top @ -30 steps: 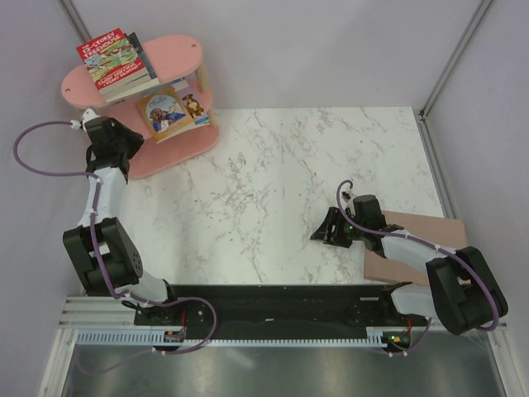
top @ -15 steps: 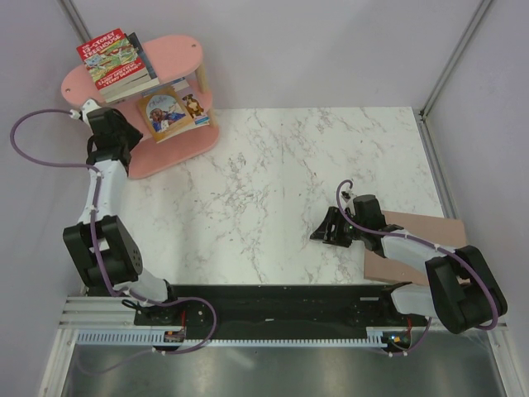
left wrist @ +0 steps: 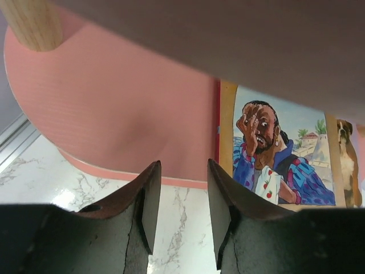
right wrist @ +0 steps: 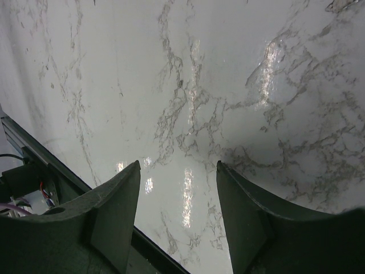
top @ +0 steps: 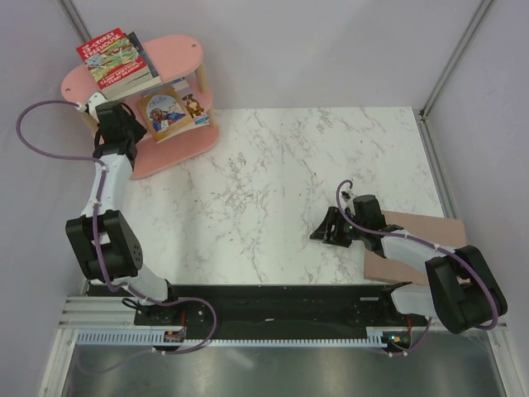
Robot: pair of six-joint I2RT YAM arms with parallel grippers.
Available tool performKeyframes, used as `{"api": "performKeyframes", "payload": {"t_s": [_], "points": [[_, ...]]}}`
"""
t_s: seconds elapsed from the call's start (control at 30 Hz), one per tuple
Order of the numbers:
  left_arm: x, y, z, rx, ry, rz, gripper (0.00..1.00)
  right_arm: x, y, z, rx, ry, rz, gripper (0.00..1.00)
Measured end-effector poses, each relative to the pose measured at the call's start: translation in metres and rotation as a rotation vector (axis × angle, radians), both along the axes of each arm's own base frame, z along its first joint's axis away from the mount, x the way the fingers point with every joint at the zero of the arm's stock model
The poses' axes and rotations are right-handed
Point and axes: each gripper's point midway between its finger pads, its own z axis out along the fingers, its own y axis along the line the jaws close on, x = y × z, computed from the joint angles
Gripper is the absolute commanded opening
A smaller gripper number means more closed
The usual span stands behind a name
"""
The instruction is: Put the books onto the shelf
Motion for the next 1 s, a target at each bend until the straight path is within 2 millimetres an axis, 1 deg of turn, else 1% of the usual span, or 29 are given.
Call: {"api": "performKeyframes", "payload": {"t_s": [0.13, 0.27, 0.33, 0.37, 0.43, 0.5, 0.6, 0.7, 0.8, 0.83, 0.87, 0.93, 1.0], "points": [[0.003, 0.001, -0.002, 0.036, 0.015, 0.014, 0.45, 0.0, 0.0, 0.0, 0.0, 0.0, 0.0, 0.65], [0.006, -0.005, -0.004, 0.067, 0.029, 0.007, 0.44, 0.0, 0.0, 0.0, 0.001, -0.001, 0.0, 0.64], [0.006, -0.008, -0.004, 0.073, 0.031, 0.001, 0.41, 0.0, 0.0, 0.0, 0.001, -0.002, 0.001, 0.65], [0.006, -0.009, -0.004, 0.075, 0.032, 0.001, 0.37, 0.0, 0.0, 0.0, 0.001, -0.002, 0.001, 0.65], [0.006, -0.009, -0.005, 0.076, 0.032, -0.001, 0.32, 0.0, 0.0, 0.0, 0.002, -0.002, 0.001, 0.65], [0.005, -0.01, -0.006, 0.078, 0.023, -0.002, 0.29, 0.0, 0.0, 0.0, 0.002, -0.001, 0.001, 0.64], [-0.003, -0.014, -0.011, 0.074, 0.025, -0.013, 0.27, 0.0, 0.0, 0.0, 0.002, -0.001, 0.001, 0.65], [-0.015, -0.021, -0.036, 0.06, 0.089, -0.029, 0.26, 0.0, 0.0, 0.0, 0.002, -0.001, 0.001, 0.65], [-0.027, -0.024, -0.057, 0.049, 0.144, -0.034, 0.2, 0.0, 0.0, 0.0, 0.002, -0.001, 0.002, 0.65], [-0.03, -0.025, -0.061, 0.047, 0.152, -0.034, 0.1, 0.0, 0.0, 0.0, 0.002, -0.001, 0.002, 0.65], [-0.033, -0.026, -0.062, 0.045, 0.155, -0.034, 0.03, 0.0, 0.0, 0.0, 0.002, -0.001, 0.002, 0.65], [-0.037, -0.026, -0.059, 0.038, 0.143, -0.028, 0.02, 0.0, 0.0, 0.0, 0.002, -0.001, 0.002, 0.65], [-0.039, -0.027, -0.051, 0.035, 0.121, -0.024, 0.02, 0.0, 0.0, 0.0, 0.003, -0.001, 0.002, 0.65]]}}
